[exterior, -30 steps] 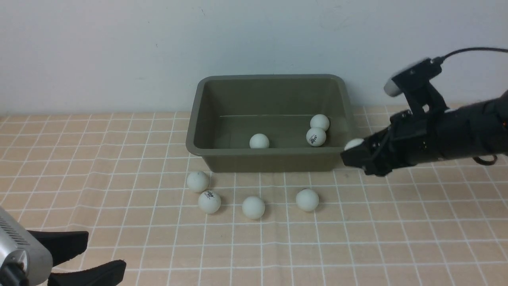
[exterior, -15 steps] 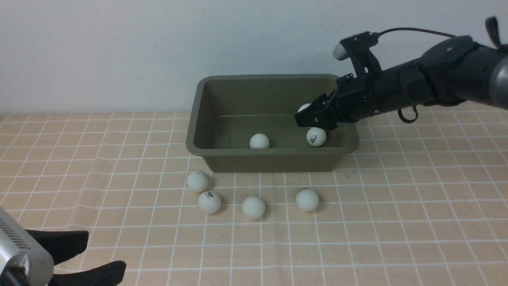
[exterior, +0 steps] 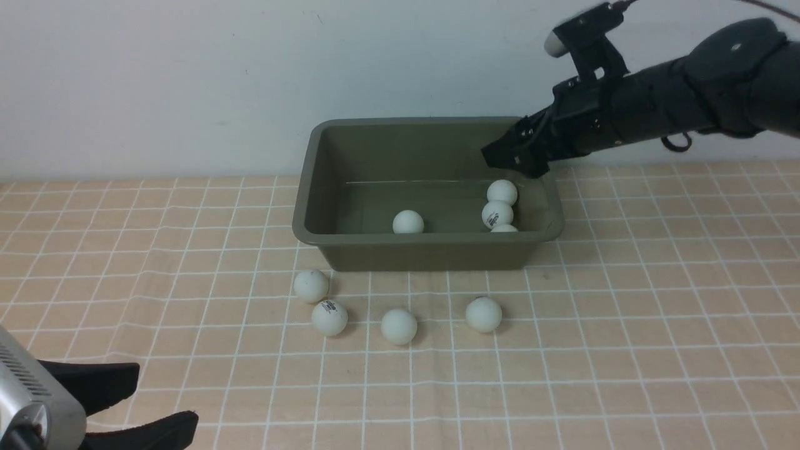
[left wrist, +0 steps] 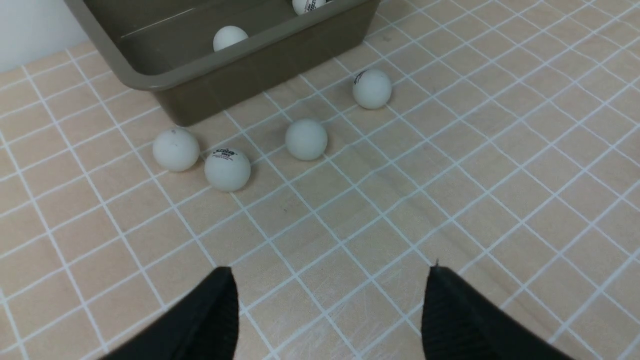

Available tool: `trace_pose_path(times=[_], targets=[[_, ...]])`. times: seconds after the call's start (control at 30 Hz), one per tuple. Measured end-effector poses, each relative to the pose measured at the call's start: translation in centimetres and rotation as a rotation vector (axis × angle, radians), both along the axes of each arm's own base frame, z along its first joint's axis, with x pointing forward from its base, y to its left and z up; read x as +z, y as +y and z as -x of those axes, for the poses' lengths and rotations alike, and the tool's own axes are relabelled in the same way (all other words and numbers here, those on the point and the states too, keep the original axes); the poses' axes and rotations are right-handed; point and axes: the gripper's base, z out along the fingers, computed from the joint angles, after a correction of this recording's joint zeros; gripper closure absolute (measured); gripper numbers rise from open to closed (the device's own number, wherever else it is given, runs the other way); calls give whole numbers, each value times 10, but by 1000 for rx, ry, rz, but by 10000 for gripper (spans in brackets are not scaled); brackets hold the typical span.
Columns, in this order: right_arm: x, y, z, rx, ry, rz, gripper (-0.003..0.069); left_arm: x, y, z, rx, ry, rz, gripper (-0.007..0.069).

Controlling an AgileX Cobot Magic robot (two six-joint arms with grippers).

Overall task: Put the table tennis balls into the box on the light coffee tablecloth.
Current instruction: 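Reach for and grasp a ping pong ball on the table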

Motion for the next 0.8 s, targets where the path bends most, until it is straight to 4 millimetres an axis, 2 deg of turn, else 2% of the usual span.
trace_pose_path(times=[0.13,0.2,0.27,0.33,0.37,0.43,0.47,0.53,0.6,0.8], targets=[[38,-9,24,-8,-26,49,110,0,0,0,1,-1,0,211],[48,-12,32,-14,-30,65,111,0,0,0,1,-1,0,211],[71,-19,50,-40,-42,85,111,0,0,0,2,-2,0,211],[81,-22,59,-61,-41,91,112,0,0,0,2,-2,0,211],[96,-26,73,-77,-34,80,112,0,0,0,2,-2,0,211],[103,-29,84,-92,-22,72,112,0,0,0,3,-3,0,211],[106,-31,96,-99,-7,73,112,0,0,0,3,-3,0,211],[100,-32,111,-108,20,87,112,0,0,0,3,-3,0,211],[83,-33,128,-133,55,80,112,0,0,0,3,-3,0,211],[8,-20,161,-169,118,36,112,1,1,-1,15,-16,1,211]])
